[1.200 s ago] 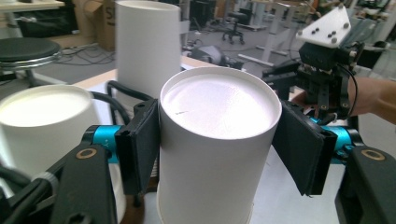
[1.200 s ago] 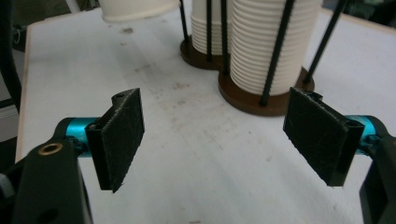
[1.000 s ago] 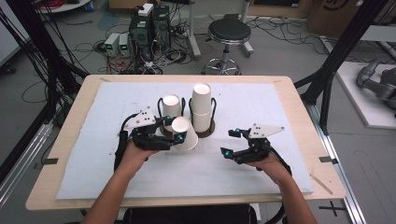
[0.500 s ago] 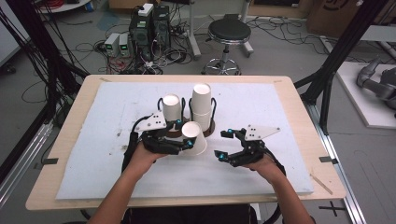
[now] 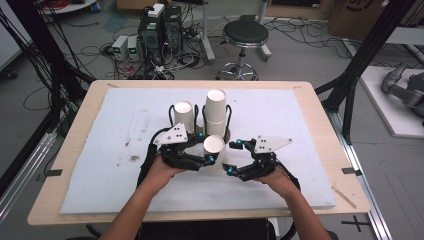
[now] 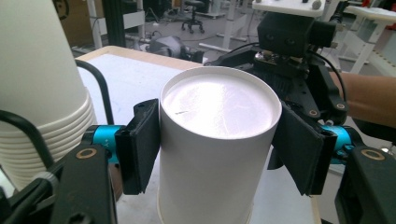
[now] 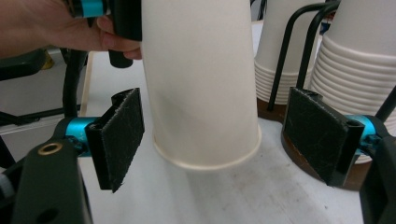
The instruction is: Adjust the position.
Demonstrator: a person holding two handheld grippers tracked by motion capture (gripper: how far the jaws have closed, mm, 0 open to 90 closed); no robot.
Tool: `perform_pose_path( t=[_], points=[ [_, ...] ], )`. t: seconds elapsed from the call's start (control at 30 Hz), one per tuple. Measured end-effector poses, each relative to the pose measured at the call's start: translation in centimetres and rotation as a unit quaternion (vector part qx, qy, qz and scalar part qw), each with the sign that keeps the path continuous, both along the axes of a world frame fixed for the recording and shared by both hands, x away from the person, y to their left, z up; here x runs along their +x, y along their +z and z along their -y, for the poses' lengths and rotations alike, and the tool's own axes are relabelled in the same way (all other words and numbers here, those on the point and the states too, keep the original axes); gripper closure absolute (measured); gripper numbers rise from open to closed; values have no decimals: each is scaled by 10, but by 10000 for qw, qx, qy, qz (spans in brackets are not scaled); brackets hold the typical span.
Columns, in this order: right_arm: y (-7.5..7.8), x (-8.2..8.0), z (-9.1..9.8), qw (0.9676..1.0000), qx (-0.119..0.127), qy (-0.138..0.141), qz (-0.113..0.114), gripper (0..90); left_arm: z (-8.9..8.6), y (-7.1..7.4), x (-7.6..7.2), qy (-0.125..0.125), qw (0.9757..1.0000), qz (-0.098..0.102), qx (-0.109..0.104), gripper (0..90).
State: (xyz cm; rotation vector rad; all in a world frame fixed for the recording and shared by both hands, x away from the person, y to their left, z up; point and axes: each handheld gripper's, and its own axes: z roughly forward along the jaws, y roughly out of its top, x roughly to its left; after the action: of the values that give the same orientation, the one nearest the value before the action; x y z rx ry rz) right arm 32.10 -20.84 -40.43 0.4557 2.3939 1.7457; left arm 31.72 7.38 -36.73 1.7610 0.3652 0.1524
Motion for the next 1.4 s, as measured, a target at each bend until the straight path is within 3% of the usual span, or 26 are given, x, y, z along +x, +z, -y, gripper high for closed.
perform_pose_path(
  t=[0.5, 0.57, 0.73, 0.87, 1.07, 1.13, 1.23, 1.4],
  points=[
    [-3, 0, -10, 9999, -51, 129, 34, 208, 7, -1, -1, -182, 9998, -1, -29, 345],
    [-3, -1, -10, 9997, -77, 220, 70, 271, 7, -1, -1, -191, 9998, -5, -34, 346],
    [-1, -2, -9, 9989, -123, 352, 270, 321, 7, -1, -1, -237, 9997, -12, -38, 353],
    [0, -1, -7, 9986, -167, 403, 293, 350, 8, -2, -1, -240, 9997, -25, -38, 355],
    [0, -1, -5, 9985, -274, 388, 270, 357, 10, -2, 0, -176, 9998, -45, 51, 332],
    [0, -1, -4, 9984, -315, 350, 311, 360, 10, 0, 0, -120, 9999, -73, 50, 263],
    [0, 0, -4, 9974, -504, 357, 375, 362, 13, 3, 1, -196, 9997, -83, 115, 253],
    [1, -1, -6, 9964, -601, 466, 376, 362, 21, 5, 4, -351, 9984, -88, 434, 267]
  ],
)
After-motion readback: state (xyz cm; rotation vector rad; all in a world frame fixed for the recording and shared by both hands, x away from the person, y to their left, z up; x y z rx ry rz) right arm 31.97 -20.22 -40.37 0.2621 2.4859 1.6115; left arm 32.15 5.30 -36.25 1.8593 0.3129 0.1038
